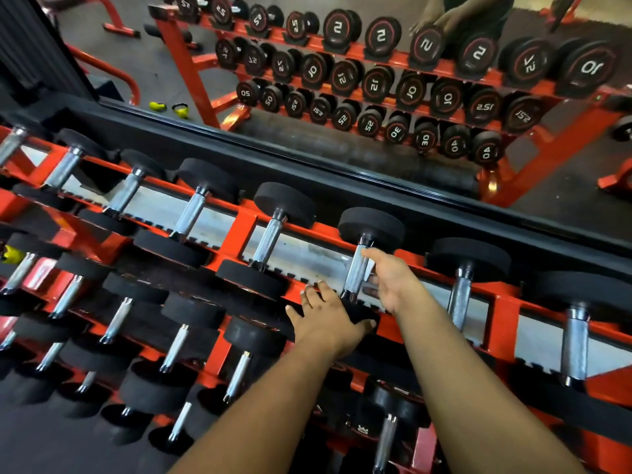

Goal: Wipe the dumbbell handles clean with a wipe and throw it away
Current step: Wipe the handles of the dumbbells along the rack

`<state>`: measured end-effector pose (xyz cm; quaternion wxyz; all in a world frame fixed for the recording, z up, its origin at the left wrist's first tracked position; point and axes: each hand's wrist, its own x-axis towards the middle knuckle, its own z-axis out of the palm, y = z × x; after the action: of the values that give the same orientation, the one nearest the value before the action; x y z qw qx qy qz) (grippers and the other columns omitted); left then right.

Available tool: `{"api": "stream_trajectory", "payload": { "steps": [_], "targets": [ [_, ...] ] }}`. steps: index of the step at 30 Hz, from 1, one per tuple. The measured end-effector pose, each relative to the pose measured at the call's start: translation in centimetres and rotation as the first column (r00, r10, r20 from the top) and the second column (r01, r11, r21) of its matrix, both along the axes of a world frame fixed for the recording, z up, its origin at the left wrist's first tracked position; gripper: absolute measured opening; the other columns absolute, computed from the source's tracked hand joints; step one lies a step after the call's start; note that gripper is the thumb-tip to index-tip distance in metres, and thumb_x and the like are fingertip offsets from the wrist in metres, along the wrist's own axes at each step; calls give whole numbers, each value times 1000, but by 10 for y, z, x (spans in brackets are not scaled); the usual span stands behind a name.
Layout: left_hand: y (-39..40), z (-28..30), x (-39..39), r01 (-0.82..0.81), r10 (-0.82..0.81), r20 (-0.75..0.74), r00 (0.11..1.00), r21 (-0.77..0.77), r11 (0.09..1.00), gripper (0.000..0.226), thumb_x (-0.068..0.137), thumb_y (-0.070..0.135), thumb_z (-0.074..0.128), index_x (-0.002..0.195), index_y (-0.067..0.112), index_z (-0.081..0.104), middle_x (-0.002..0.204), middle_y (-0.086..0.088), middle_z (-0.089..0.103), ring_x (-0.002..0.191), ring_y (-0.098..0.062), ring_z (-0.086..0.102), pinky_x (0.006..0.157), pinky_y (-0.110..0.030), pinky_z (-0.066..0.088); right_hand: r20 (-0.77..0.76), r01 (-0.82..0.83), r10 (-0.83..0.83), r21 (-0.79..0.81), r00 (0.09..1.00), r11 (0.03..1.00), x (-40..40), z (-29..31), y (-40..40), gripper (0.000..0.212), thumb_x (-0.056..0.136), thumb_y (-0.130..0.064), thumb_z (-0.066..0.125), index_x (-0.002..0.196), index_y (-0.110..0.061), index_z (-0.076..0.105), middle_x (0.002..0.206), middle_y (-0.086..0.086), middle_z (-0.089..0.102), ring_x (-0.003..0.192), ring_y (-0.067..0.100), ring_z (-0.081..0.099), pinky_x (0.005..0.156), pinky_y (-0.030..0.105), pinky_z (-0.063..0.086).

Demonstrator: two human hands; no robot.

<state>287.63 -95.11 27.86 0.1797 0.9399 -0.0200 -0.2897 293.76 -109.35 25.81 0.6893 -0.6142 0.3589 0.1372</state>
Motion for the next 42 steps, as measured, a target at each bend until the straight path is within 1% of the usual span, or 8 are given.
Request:
{"api": "stream_trajectory", "payload": {
  "steps": [15,20,25,28,32,36,38,42],
  "targets": [
    [1,4,0,11,-11,-5,1000,4,1000,127,81,82,54,160,9,-13,169,-20,-4,157,-34,-1,121,-64,-2,42,26,-29,77,999,997,-1,-4,3,28,94,-28,63,112,-8,71,112,18,74,104,31,68,101,51,51],
    [2,3,1,15,-15,2,1000,8,1000,127,81,83,53,160,8,-13,169,-21,-3,157,-34,0,121,-64,-1,95,98,-108,106,990,990,7,0,-10,45,82,-40,71,119,-15,69,119,13,69,114,32,64,94,52,55],
    [1,4,0,11,-11,-1,1000,9,1000,126,81,81,55,160,9,-12,169,-20,-2,157,-34,-1,121,-64,-2,-22,-145,148,86,989,986,-21,-6,3,33,90,-35,70,113,-11,72,97,10,77,91,25,72,83,37,56],
    [1,3,-1,16,-16,0,1000,8,1000,126,81,82,54,160,8,-12,169,-21,-2,157,-34,-1,121,-64,-3,51,-70,66,93,997,993,-11,-5,-5,36,95,-34,62,116,-7,71,103,13,77,101,30,70,95,44,53],
    [2,5,-1,11,-11,-4,1000,8,1000,126,82,82,54,160,8,-11,169,-20,-3,157,-34,-1,121,-64,-3,53,-61,58,55,997,997,0,1,-4,36,95,-36,64,115,-7,69,109,17,74,97,30,69,88,44,54],
    [2,3,-1,10,-10,2,1000,3,1000,125,82,81,54,160,8,-11,169,-20,-2,157,-33,0,121,-64,-2,-42,-306,303,-98,952,947,-29,-13,-3,23,91,-31,72,105,-12,73,94,7,78,87,24,69,84,39,57],
    [2,2,-1,11,-11,3,1000,1,1000,125,82,82,54,160,8,-10,169,-21,-2,157,-33,0,122,-64,-2,10,-269,277,-203,961,941,-40,-18,-4,10,93,-19,69,88,-12,72,78,3,75,76,21,66,70,33,52],
    [3,1,-1,9,-9,12,1000,-8,1000,127,80,83,54,160,7,-10,169,-21,-2,157,-34,1,122,-65,-2,90,-199,234,-297,968,934,-51,-2,-10,29,96,-6,59,68,-16,62,52,-3,54,54,17,48,55,30,40]
  ]
}}
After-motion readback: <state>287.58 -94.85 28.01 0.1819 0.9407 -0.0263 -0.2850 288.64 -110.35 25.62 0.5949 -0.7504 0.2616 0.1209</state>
